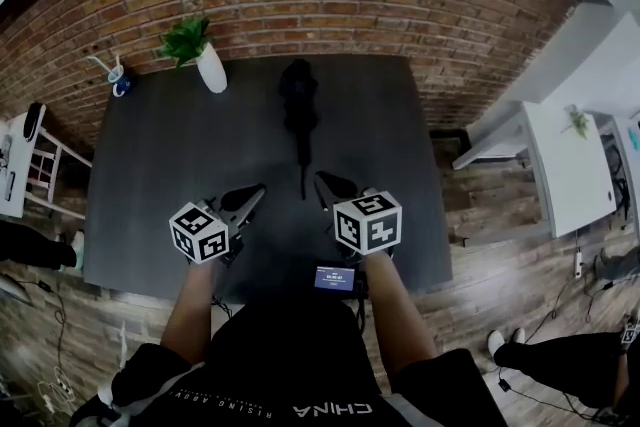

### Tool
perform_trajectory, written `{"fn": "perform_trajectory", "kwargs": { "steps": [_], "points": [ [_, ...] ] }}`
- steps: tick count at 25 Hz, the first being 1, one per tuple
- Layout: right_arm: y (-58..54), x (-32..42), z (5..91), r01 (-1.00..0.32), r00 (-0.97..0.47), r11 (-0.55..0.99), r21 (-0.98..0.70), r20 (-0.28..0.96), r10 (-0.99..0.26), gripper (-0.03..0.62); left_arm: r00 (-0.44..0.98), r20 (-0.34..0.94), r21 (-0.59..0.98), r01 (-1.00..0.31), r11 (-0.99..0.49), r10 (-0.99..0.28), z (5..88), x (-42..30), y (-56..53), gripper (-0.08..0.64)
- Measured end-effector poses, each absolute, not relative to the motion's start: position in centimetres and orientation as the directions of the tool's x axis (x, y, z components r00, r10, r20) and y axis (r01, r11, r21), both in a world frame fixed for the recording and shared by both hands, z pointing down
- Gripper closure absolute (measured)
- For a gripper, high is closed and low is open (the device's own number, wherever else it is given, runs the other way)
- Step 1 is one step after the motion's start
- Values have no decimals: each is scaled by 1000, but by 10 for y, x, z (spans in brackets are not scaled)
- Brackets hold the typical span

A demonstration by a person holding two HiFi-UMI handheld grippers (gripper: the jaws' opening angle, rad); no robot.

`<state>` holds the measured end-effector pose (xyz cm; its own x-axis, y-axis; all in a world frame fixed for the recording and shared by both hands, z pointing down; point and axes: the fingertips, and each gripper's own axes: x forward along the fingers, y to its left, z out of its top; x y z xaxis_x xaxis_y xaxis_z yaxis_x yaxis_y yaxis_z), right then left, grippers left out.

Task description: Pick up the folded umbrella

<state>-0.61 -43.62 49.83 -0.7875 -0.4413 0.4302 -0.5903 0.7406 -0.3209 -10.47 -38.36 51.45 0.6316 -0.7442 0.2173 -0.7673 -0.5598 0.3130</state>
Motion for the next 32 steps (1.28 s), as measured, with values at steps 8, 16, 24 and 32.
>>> {"fn": "perform_trajectory", "kwargs": {
  "steps": [8, 16, 24, 32],
  "points": [
    [-446, -8, 495, -585, -792, 742, -327, 425, -438, 586, 629, 208, 313, -768, -559, -749, 510, -107, -392, 557],
    [-458, -18, 500, -557, -805, 763, -329, 442, -397, 586, 595, 232, 331, -792, -513, -769, 517, -114, -403, 557],
    [-503, -22, 512, -545, -790, 782, -302, 498, -358, 586, 558, 306, 371, -816, -443, -772, 538, -108, -438, 557],
    [-564, -31, 540, -548, -785, 753, -365, 537, -310, 584, 520, 390, 444, -829, -339, -760, 580, -98, -478, 533]
  ]
}}
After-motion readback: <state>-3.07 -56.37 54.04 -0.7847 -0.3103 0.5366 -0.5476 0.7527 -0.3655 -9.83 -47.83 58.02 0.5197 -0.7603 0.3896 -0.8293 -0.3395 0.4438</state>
